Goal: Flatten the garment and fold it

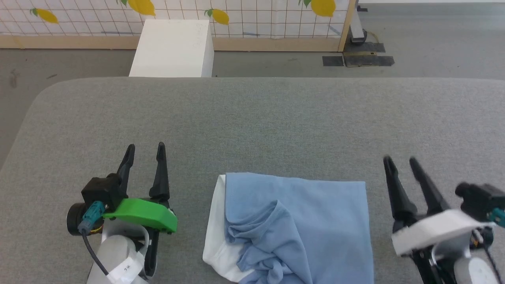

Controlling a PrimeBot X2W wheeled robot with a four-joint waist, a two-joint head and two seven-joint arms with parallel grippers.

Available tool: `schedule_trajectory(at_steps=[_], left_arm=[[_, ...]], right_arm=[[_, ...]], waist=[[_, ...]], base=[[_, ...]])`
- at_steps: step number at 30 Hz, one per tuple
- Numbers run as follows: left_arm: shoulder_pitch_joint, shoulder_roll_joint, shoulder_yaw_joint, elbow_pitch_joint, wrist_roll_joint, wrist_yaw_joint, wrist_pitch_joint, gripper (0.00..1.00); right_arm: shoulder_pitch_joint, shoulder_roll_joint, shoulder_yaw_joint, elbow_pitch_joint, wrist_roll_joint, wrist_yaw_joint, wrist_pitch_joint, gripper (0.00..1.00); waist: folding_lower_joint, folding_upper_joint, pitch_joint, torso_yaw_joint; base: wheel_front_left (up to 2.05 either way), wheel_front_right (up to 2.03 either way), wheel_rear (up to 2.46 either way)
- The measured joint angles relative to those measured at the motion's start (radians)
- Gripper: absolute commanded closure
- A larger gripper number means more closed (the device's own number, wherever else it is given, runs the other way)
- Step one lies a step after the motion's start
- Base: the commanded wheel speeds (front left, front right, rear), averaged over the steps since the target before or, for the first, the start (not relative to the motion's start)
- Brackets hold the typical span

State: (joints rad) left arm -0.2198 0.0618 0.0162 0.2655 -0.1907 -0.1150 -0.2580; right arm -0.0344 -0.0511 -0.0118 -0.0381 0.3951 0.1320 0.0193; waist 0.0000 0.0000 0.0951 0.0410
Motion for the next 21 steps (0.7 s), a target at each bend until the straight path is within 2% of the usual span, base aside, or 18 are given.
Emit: schedule_trajectory(at_steps=[4,8,13,19,20,21], left_arm=[[0.005,-0.001,-0.002,0.000,0.006,0.000,0.000,0.00],[0.005,-0.002,-0.004,0.001,0.014,-0.001,0.000,0.00],[0.005,-0.002,-0.004,0.006,0.015,-0.007,0.000,0.00],[0.005,-0.003,-0.006,0.014,0.015,-0.007,0.000,0.00],[0.005,-0.003,-0.007,0.014,0.015,-0.007,0.000,0.00],[0.006,-0.003,-0.007,0.014,0.015,-0.007,0.000,0.00]], right_arm=[[0.054,0.000,-0.023,0.120,0.217,0.000,0.046,0.00],[0.065,0.000,-0.002,0.250,0.391,0.000,0.108,0.00],[0.061,0.001,0.045,0.349,0.468,0.000,0.158,0.00],[0.026,-0.002,0.084,0.414,0.463,0.000,0.192,0.00],[0.019,-0.002,0.088,0.420,0.454,0.000,0.197,0.23],[0.012,-0.002,0.093,0.424,0.441,0.000,0.198,0.62]], waist=[[0.0000,0.0000,-0.006,0.002],[0.0000,0.0000,-0.010,0.007],[0.0000,0.0000,-0.011,0.011],[0.0000,0.0000,-0.014,0.016],[0.0000,0.0000,-0.015,0.016],[0.0000,0.0000,-0.016,0.017]], base=[[0.00,0.00,0.00],[0.00,0.00,0.00],[0.00,0.00,0.00],[0.00,0.00,0.00],[0.00,0.00,0.00],[0.00,0.00,0.00]])
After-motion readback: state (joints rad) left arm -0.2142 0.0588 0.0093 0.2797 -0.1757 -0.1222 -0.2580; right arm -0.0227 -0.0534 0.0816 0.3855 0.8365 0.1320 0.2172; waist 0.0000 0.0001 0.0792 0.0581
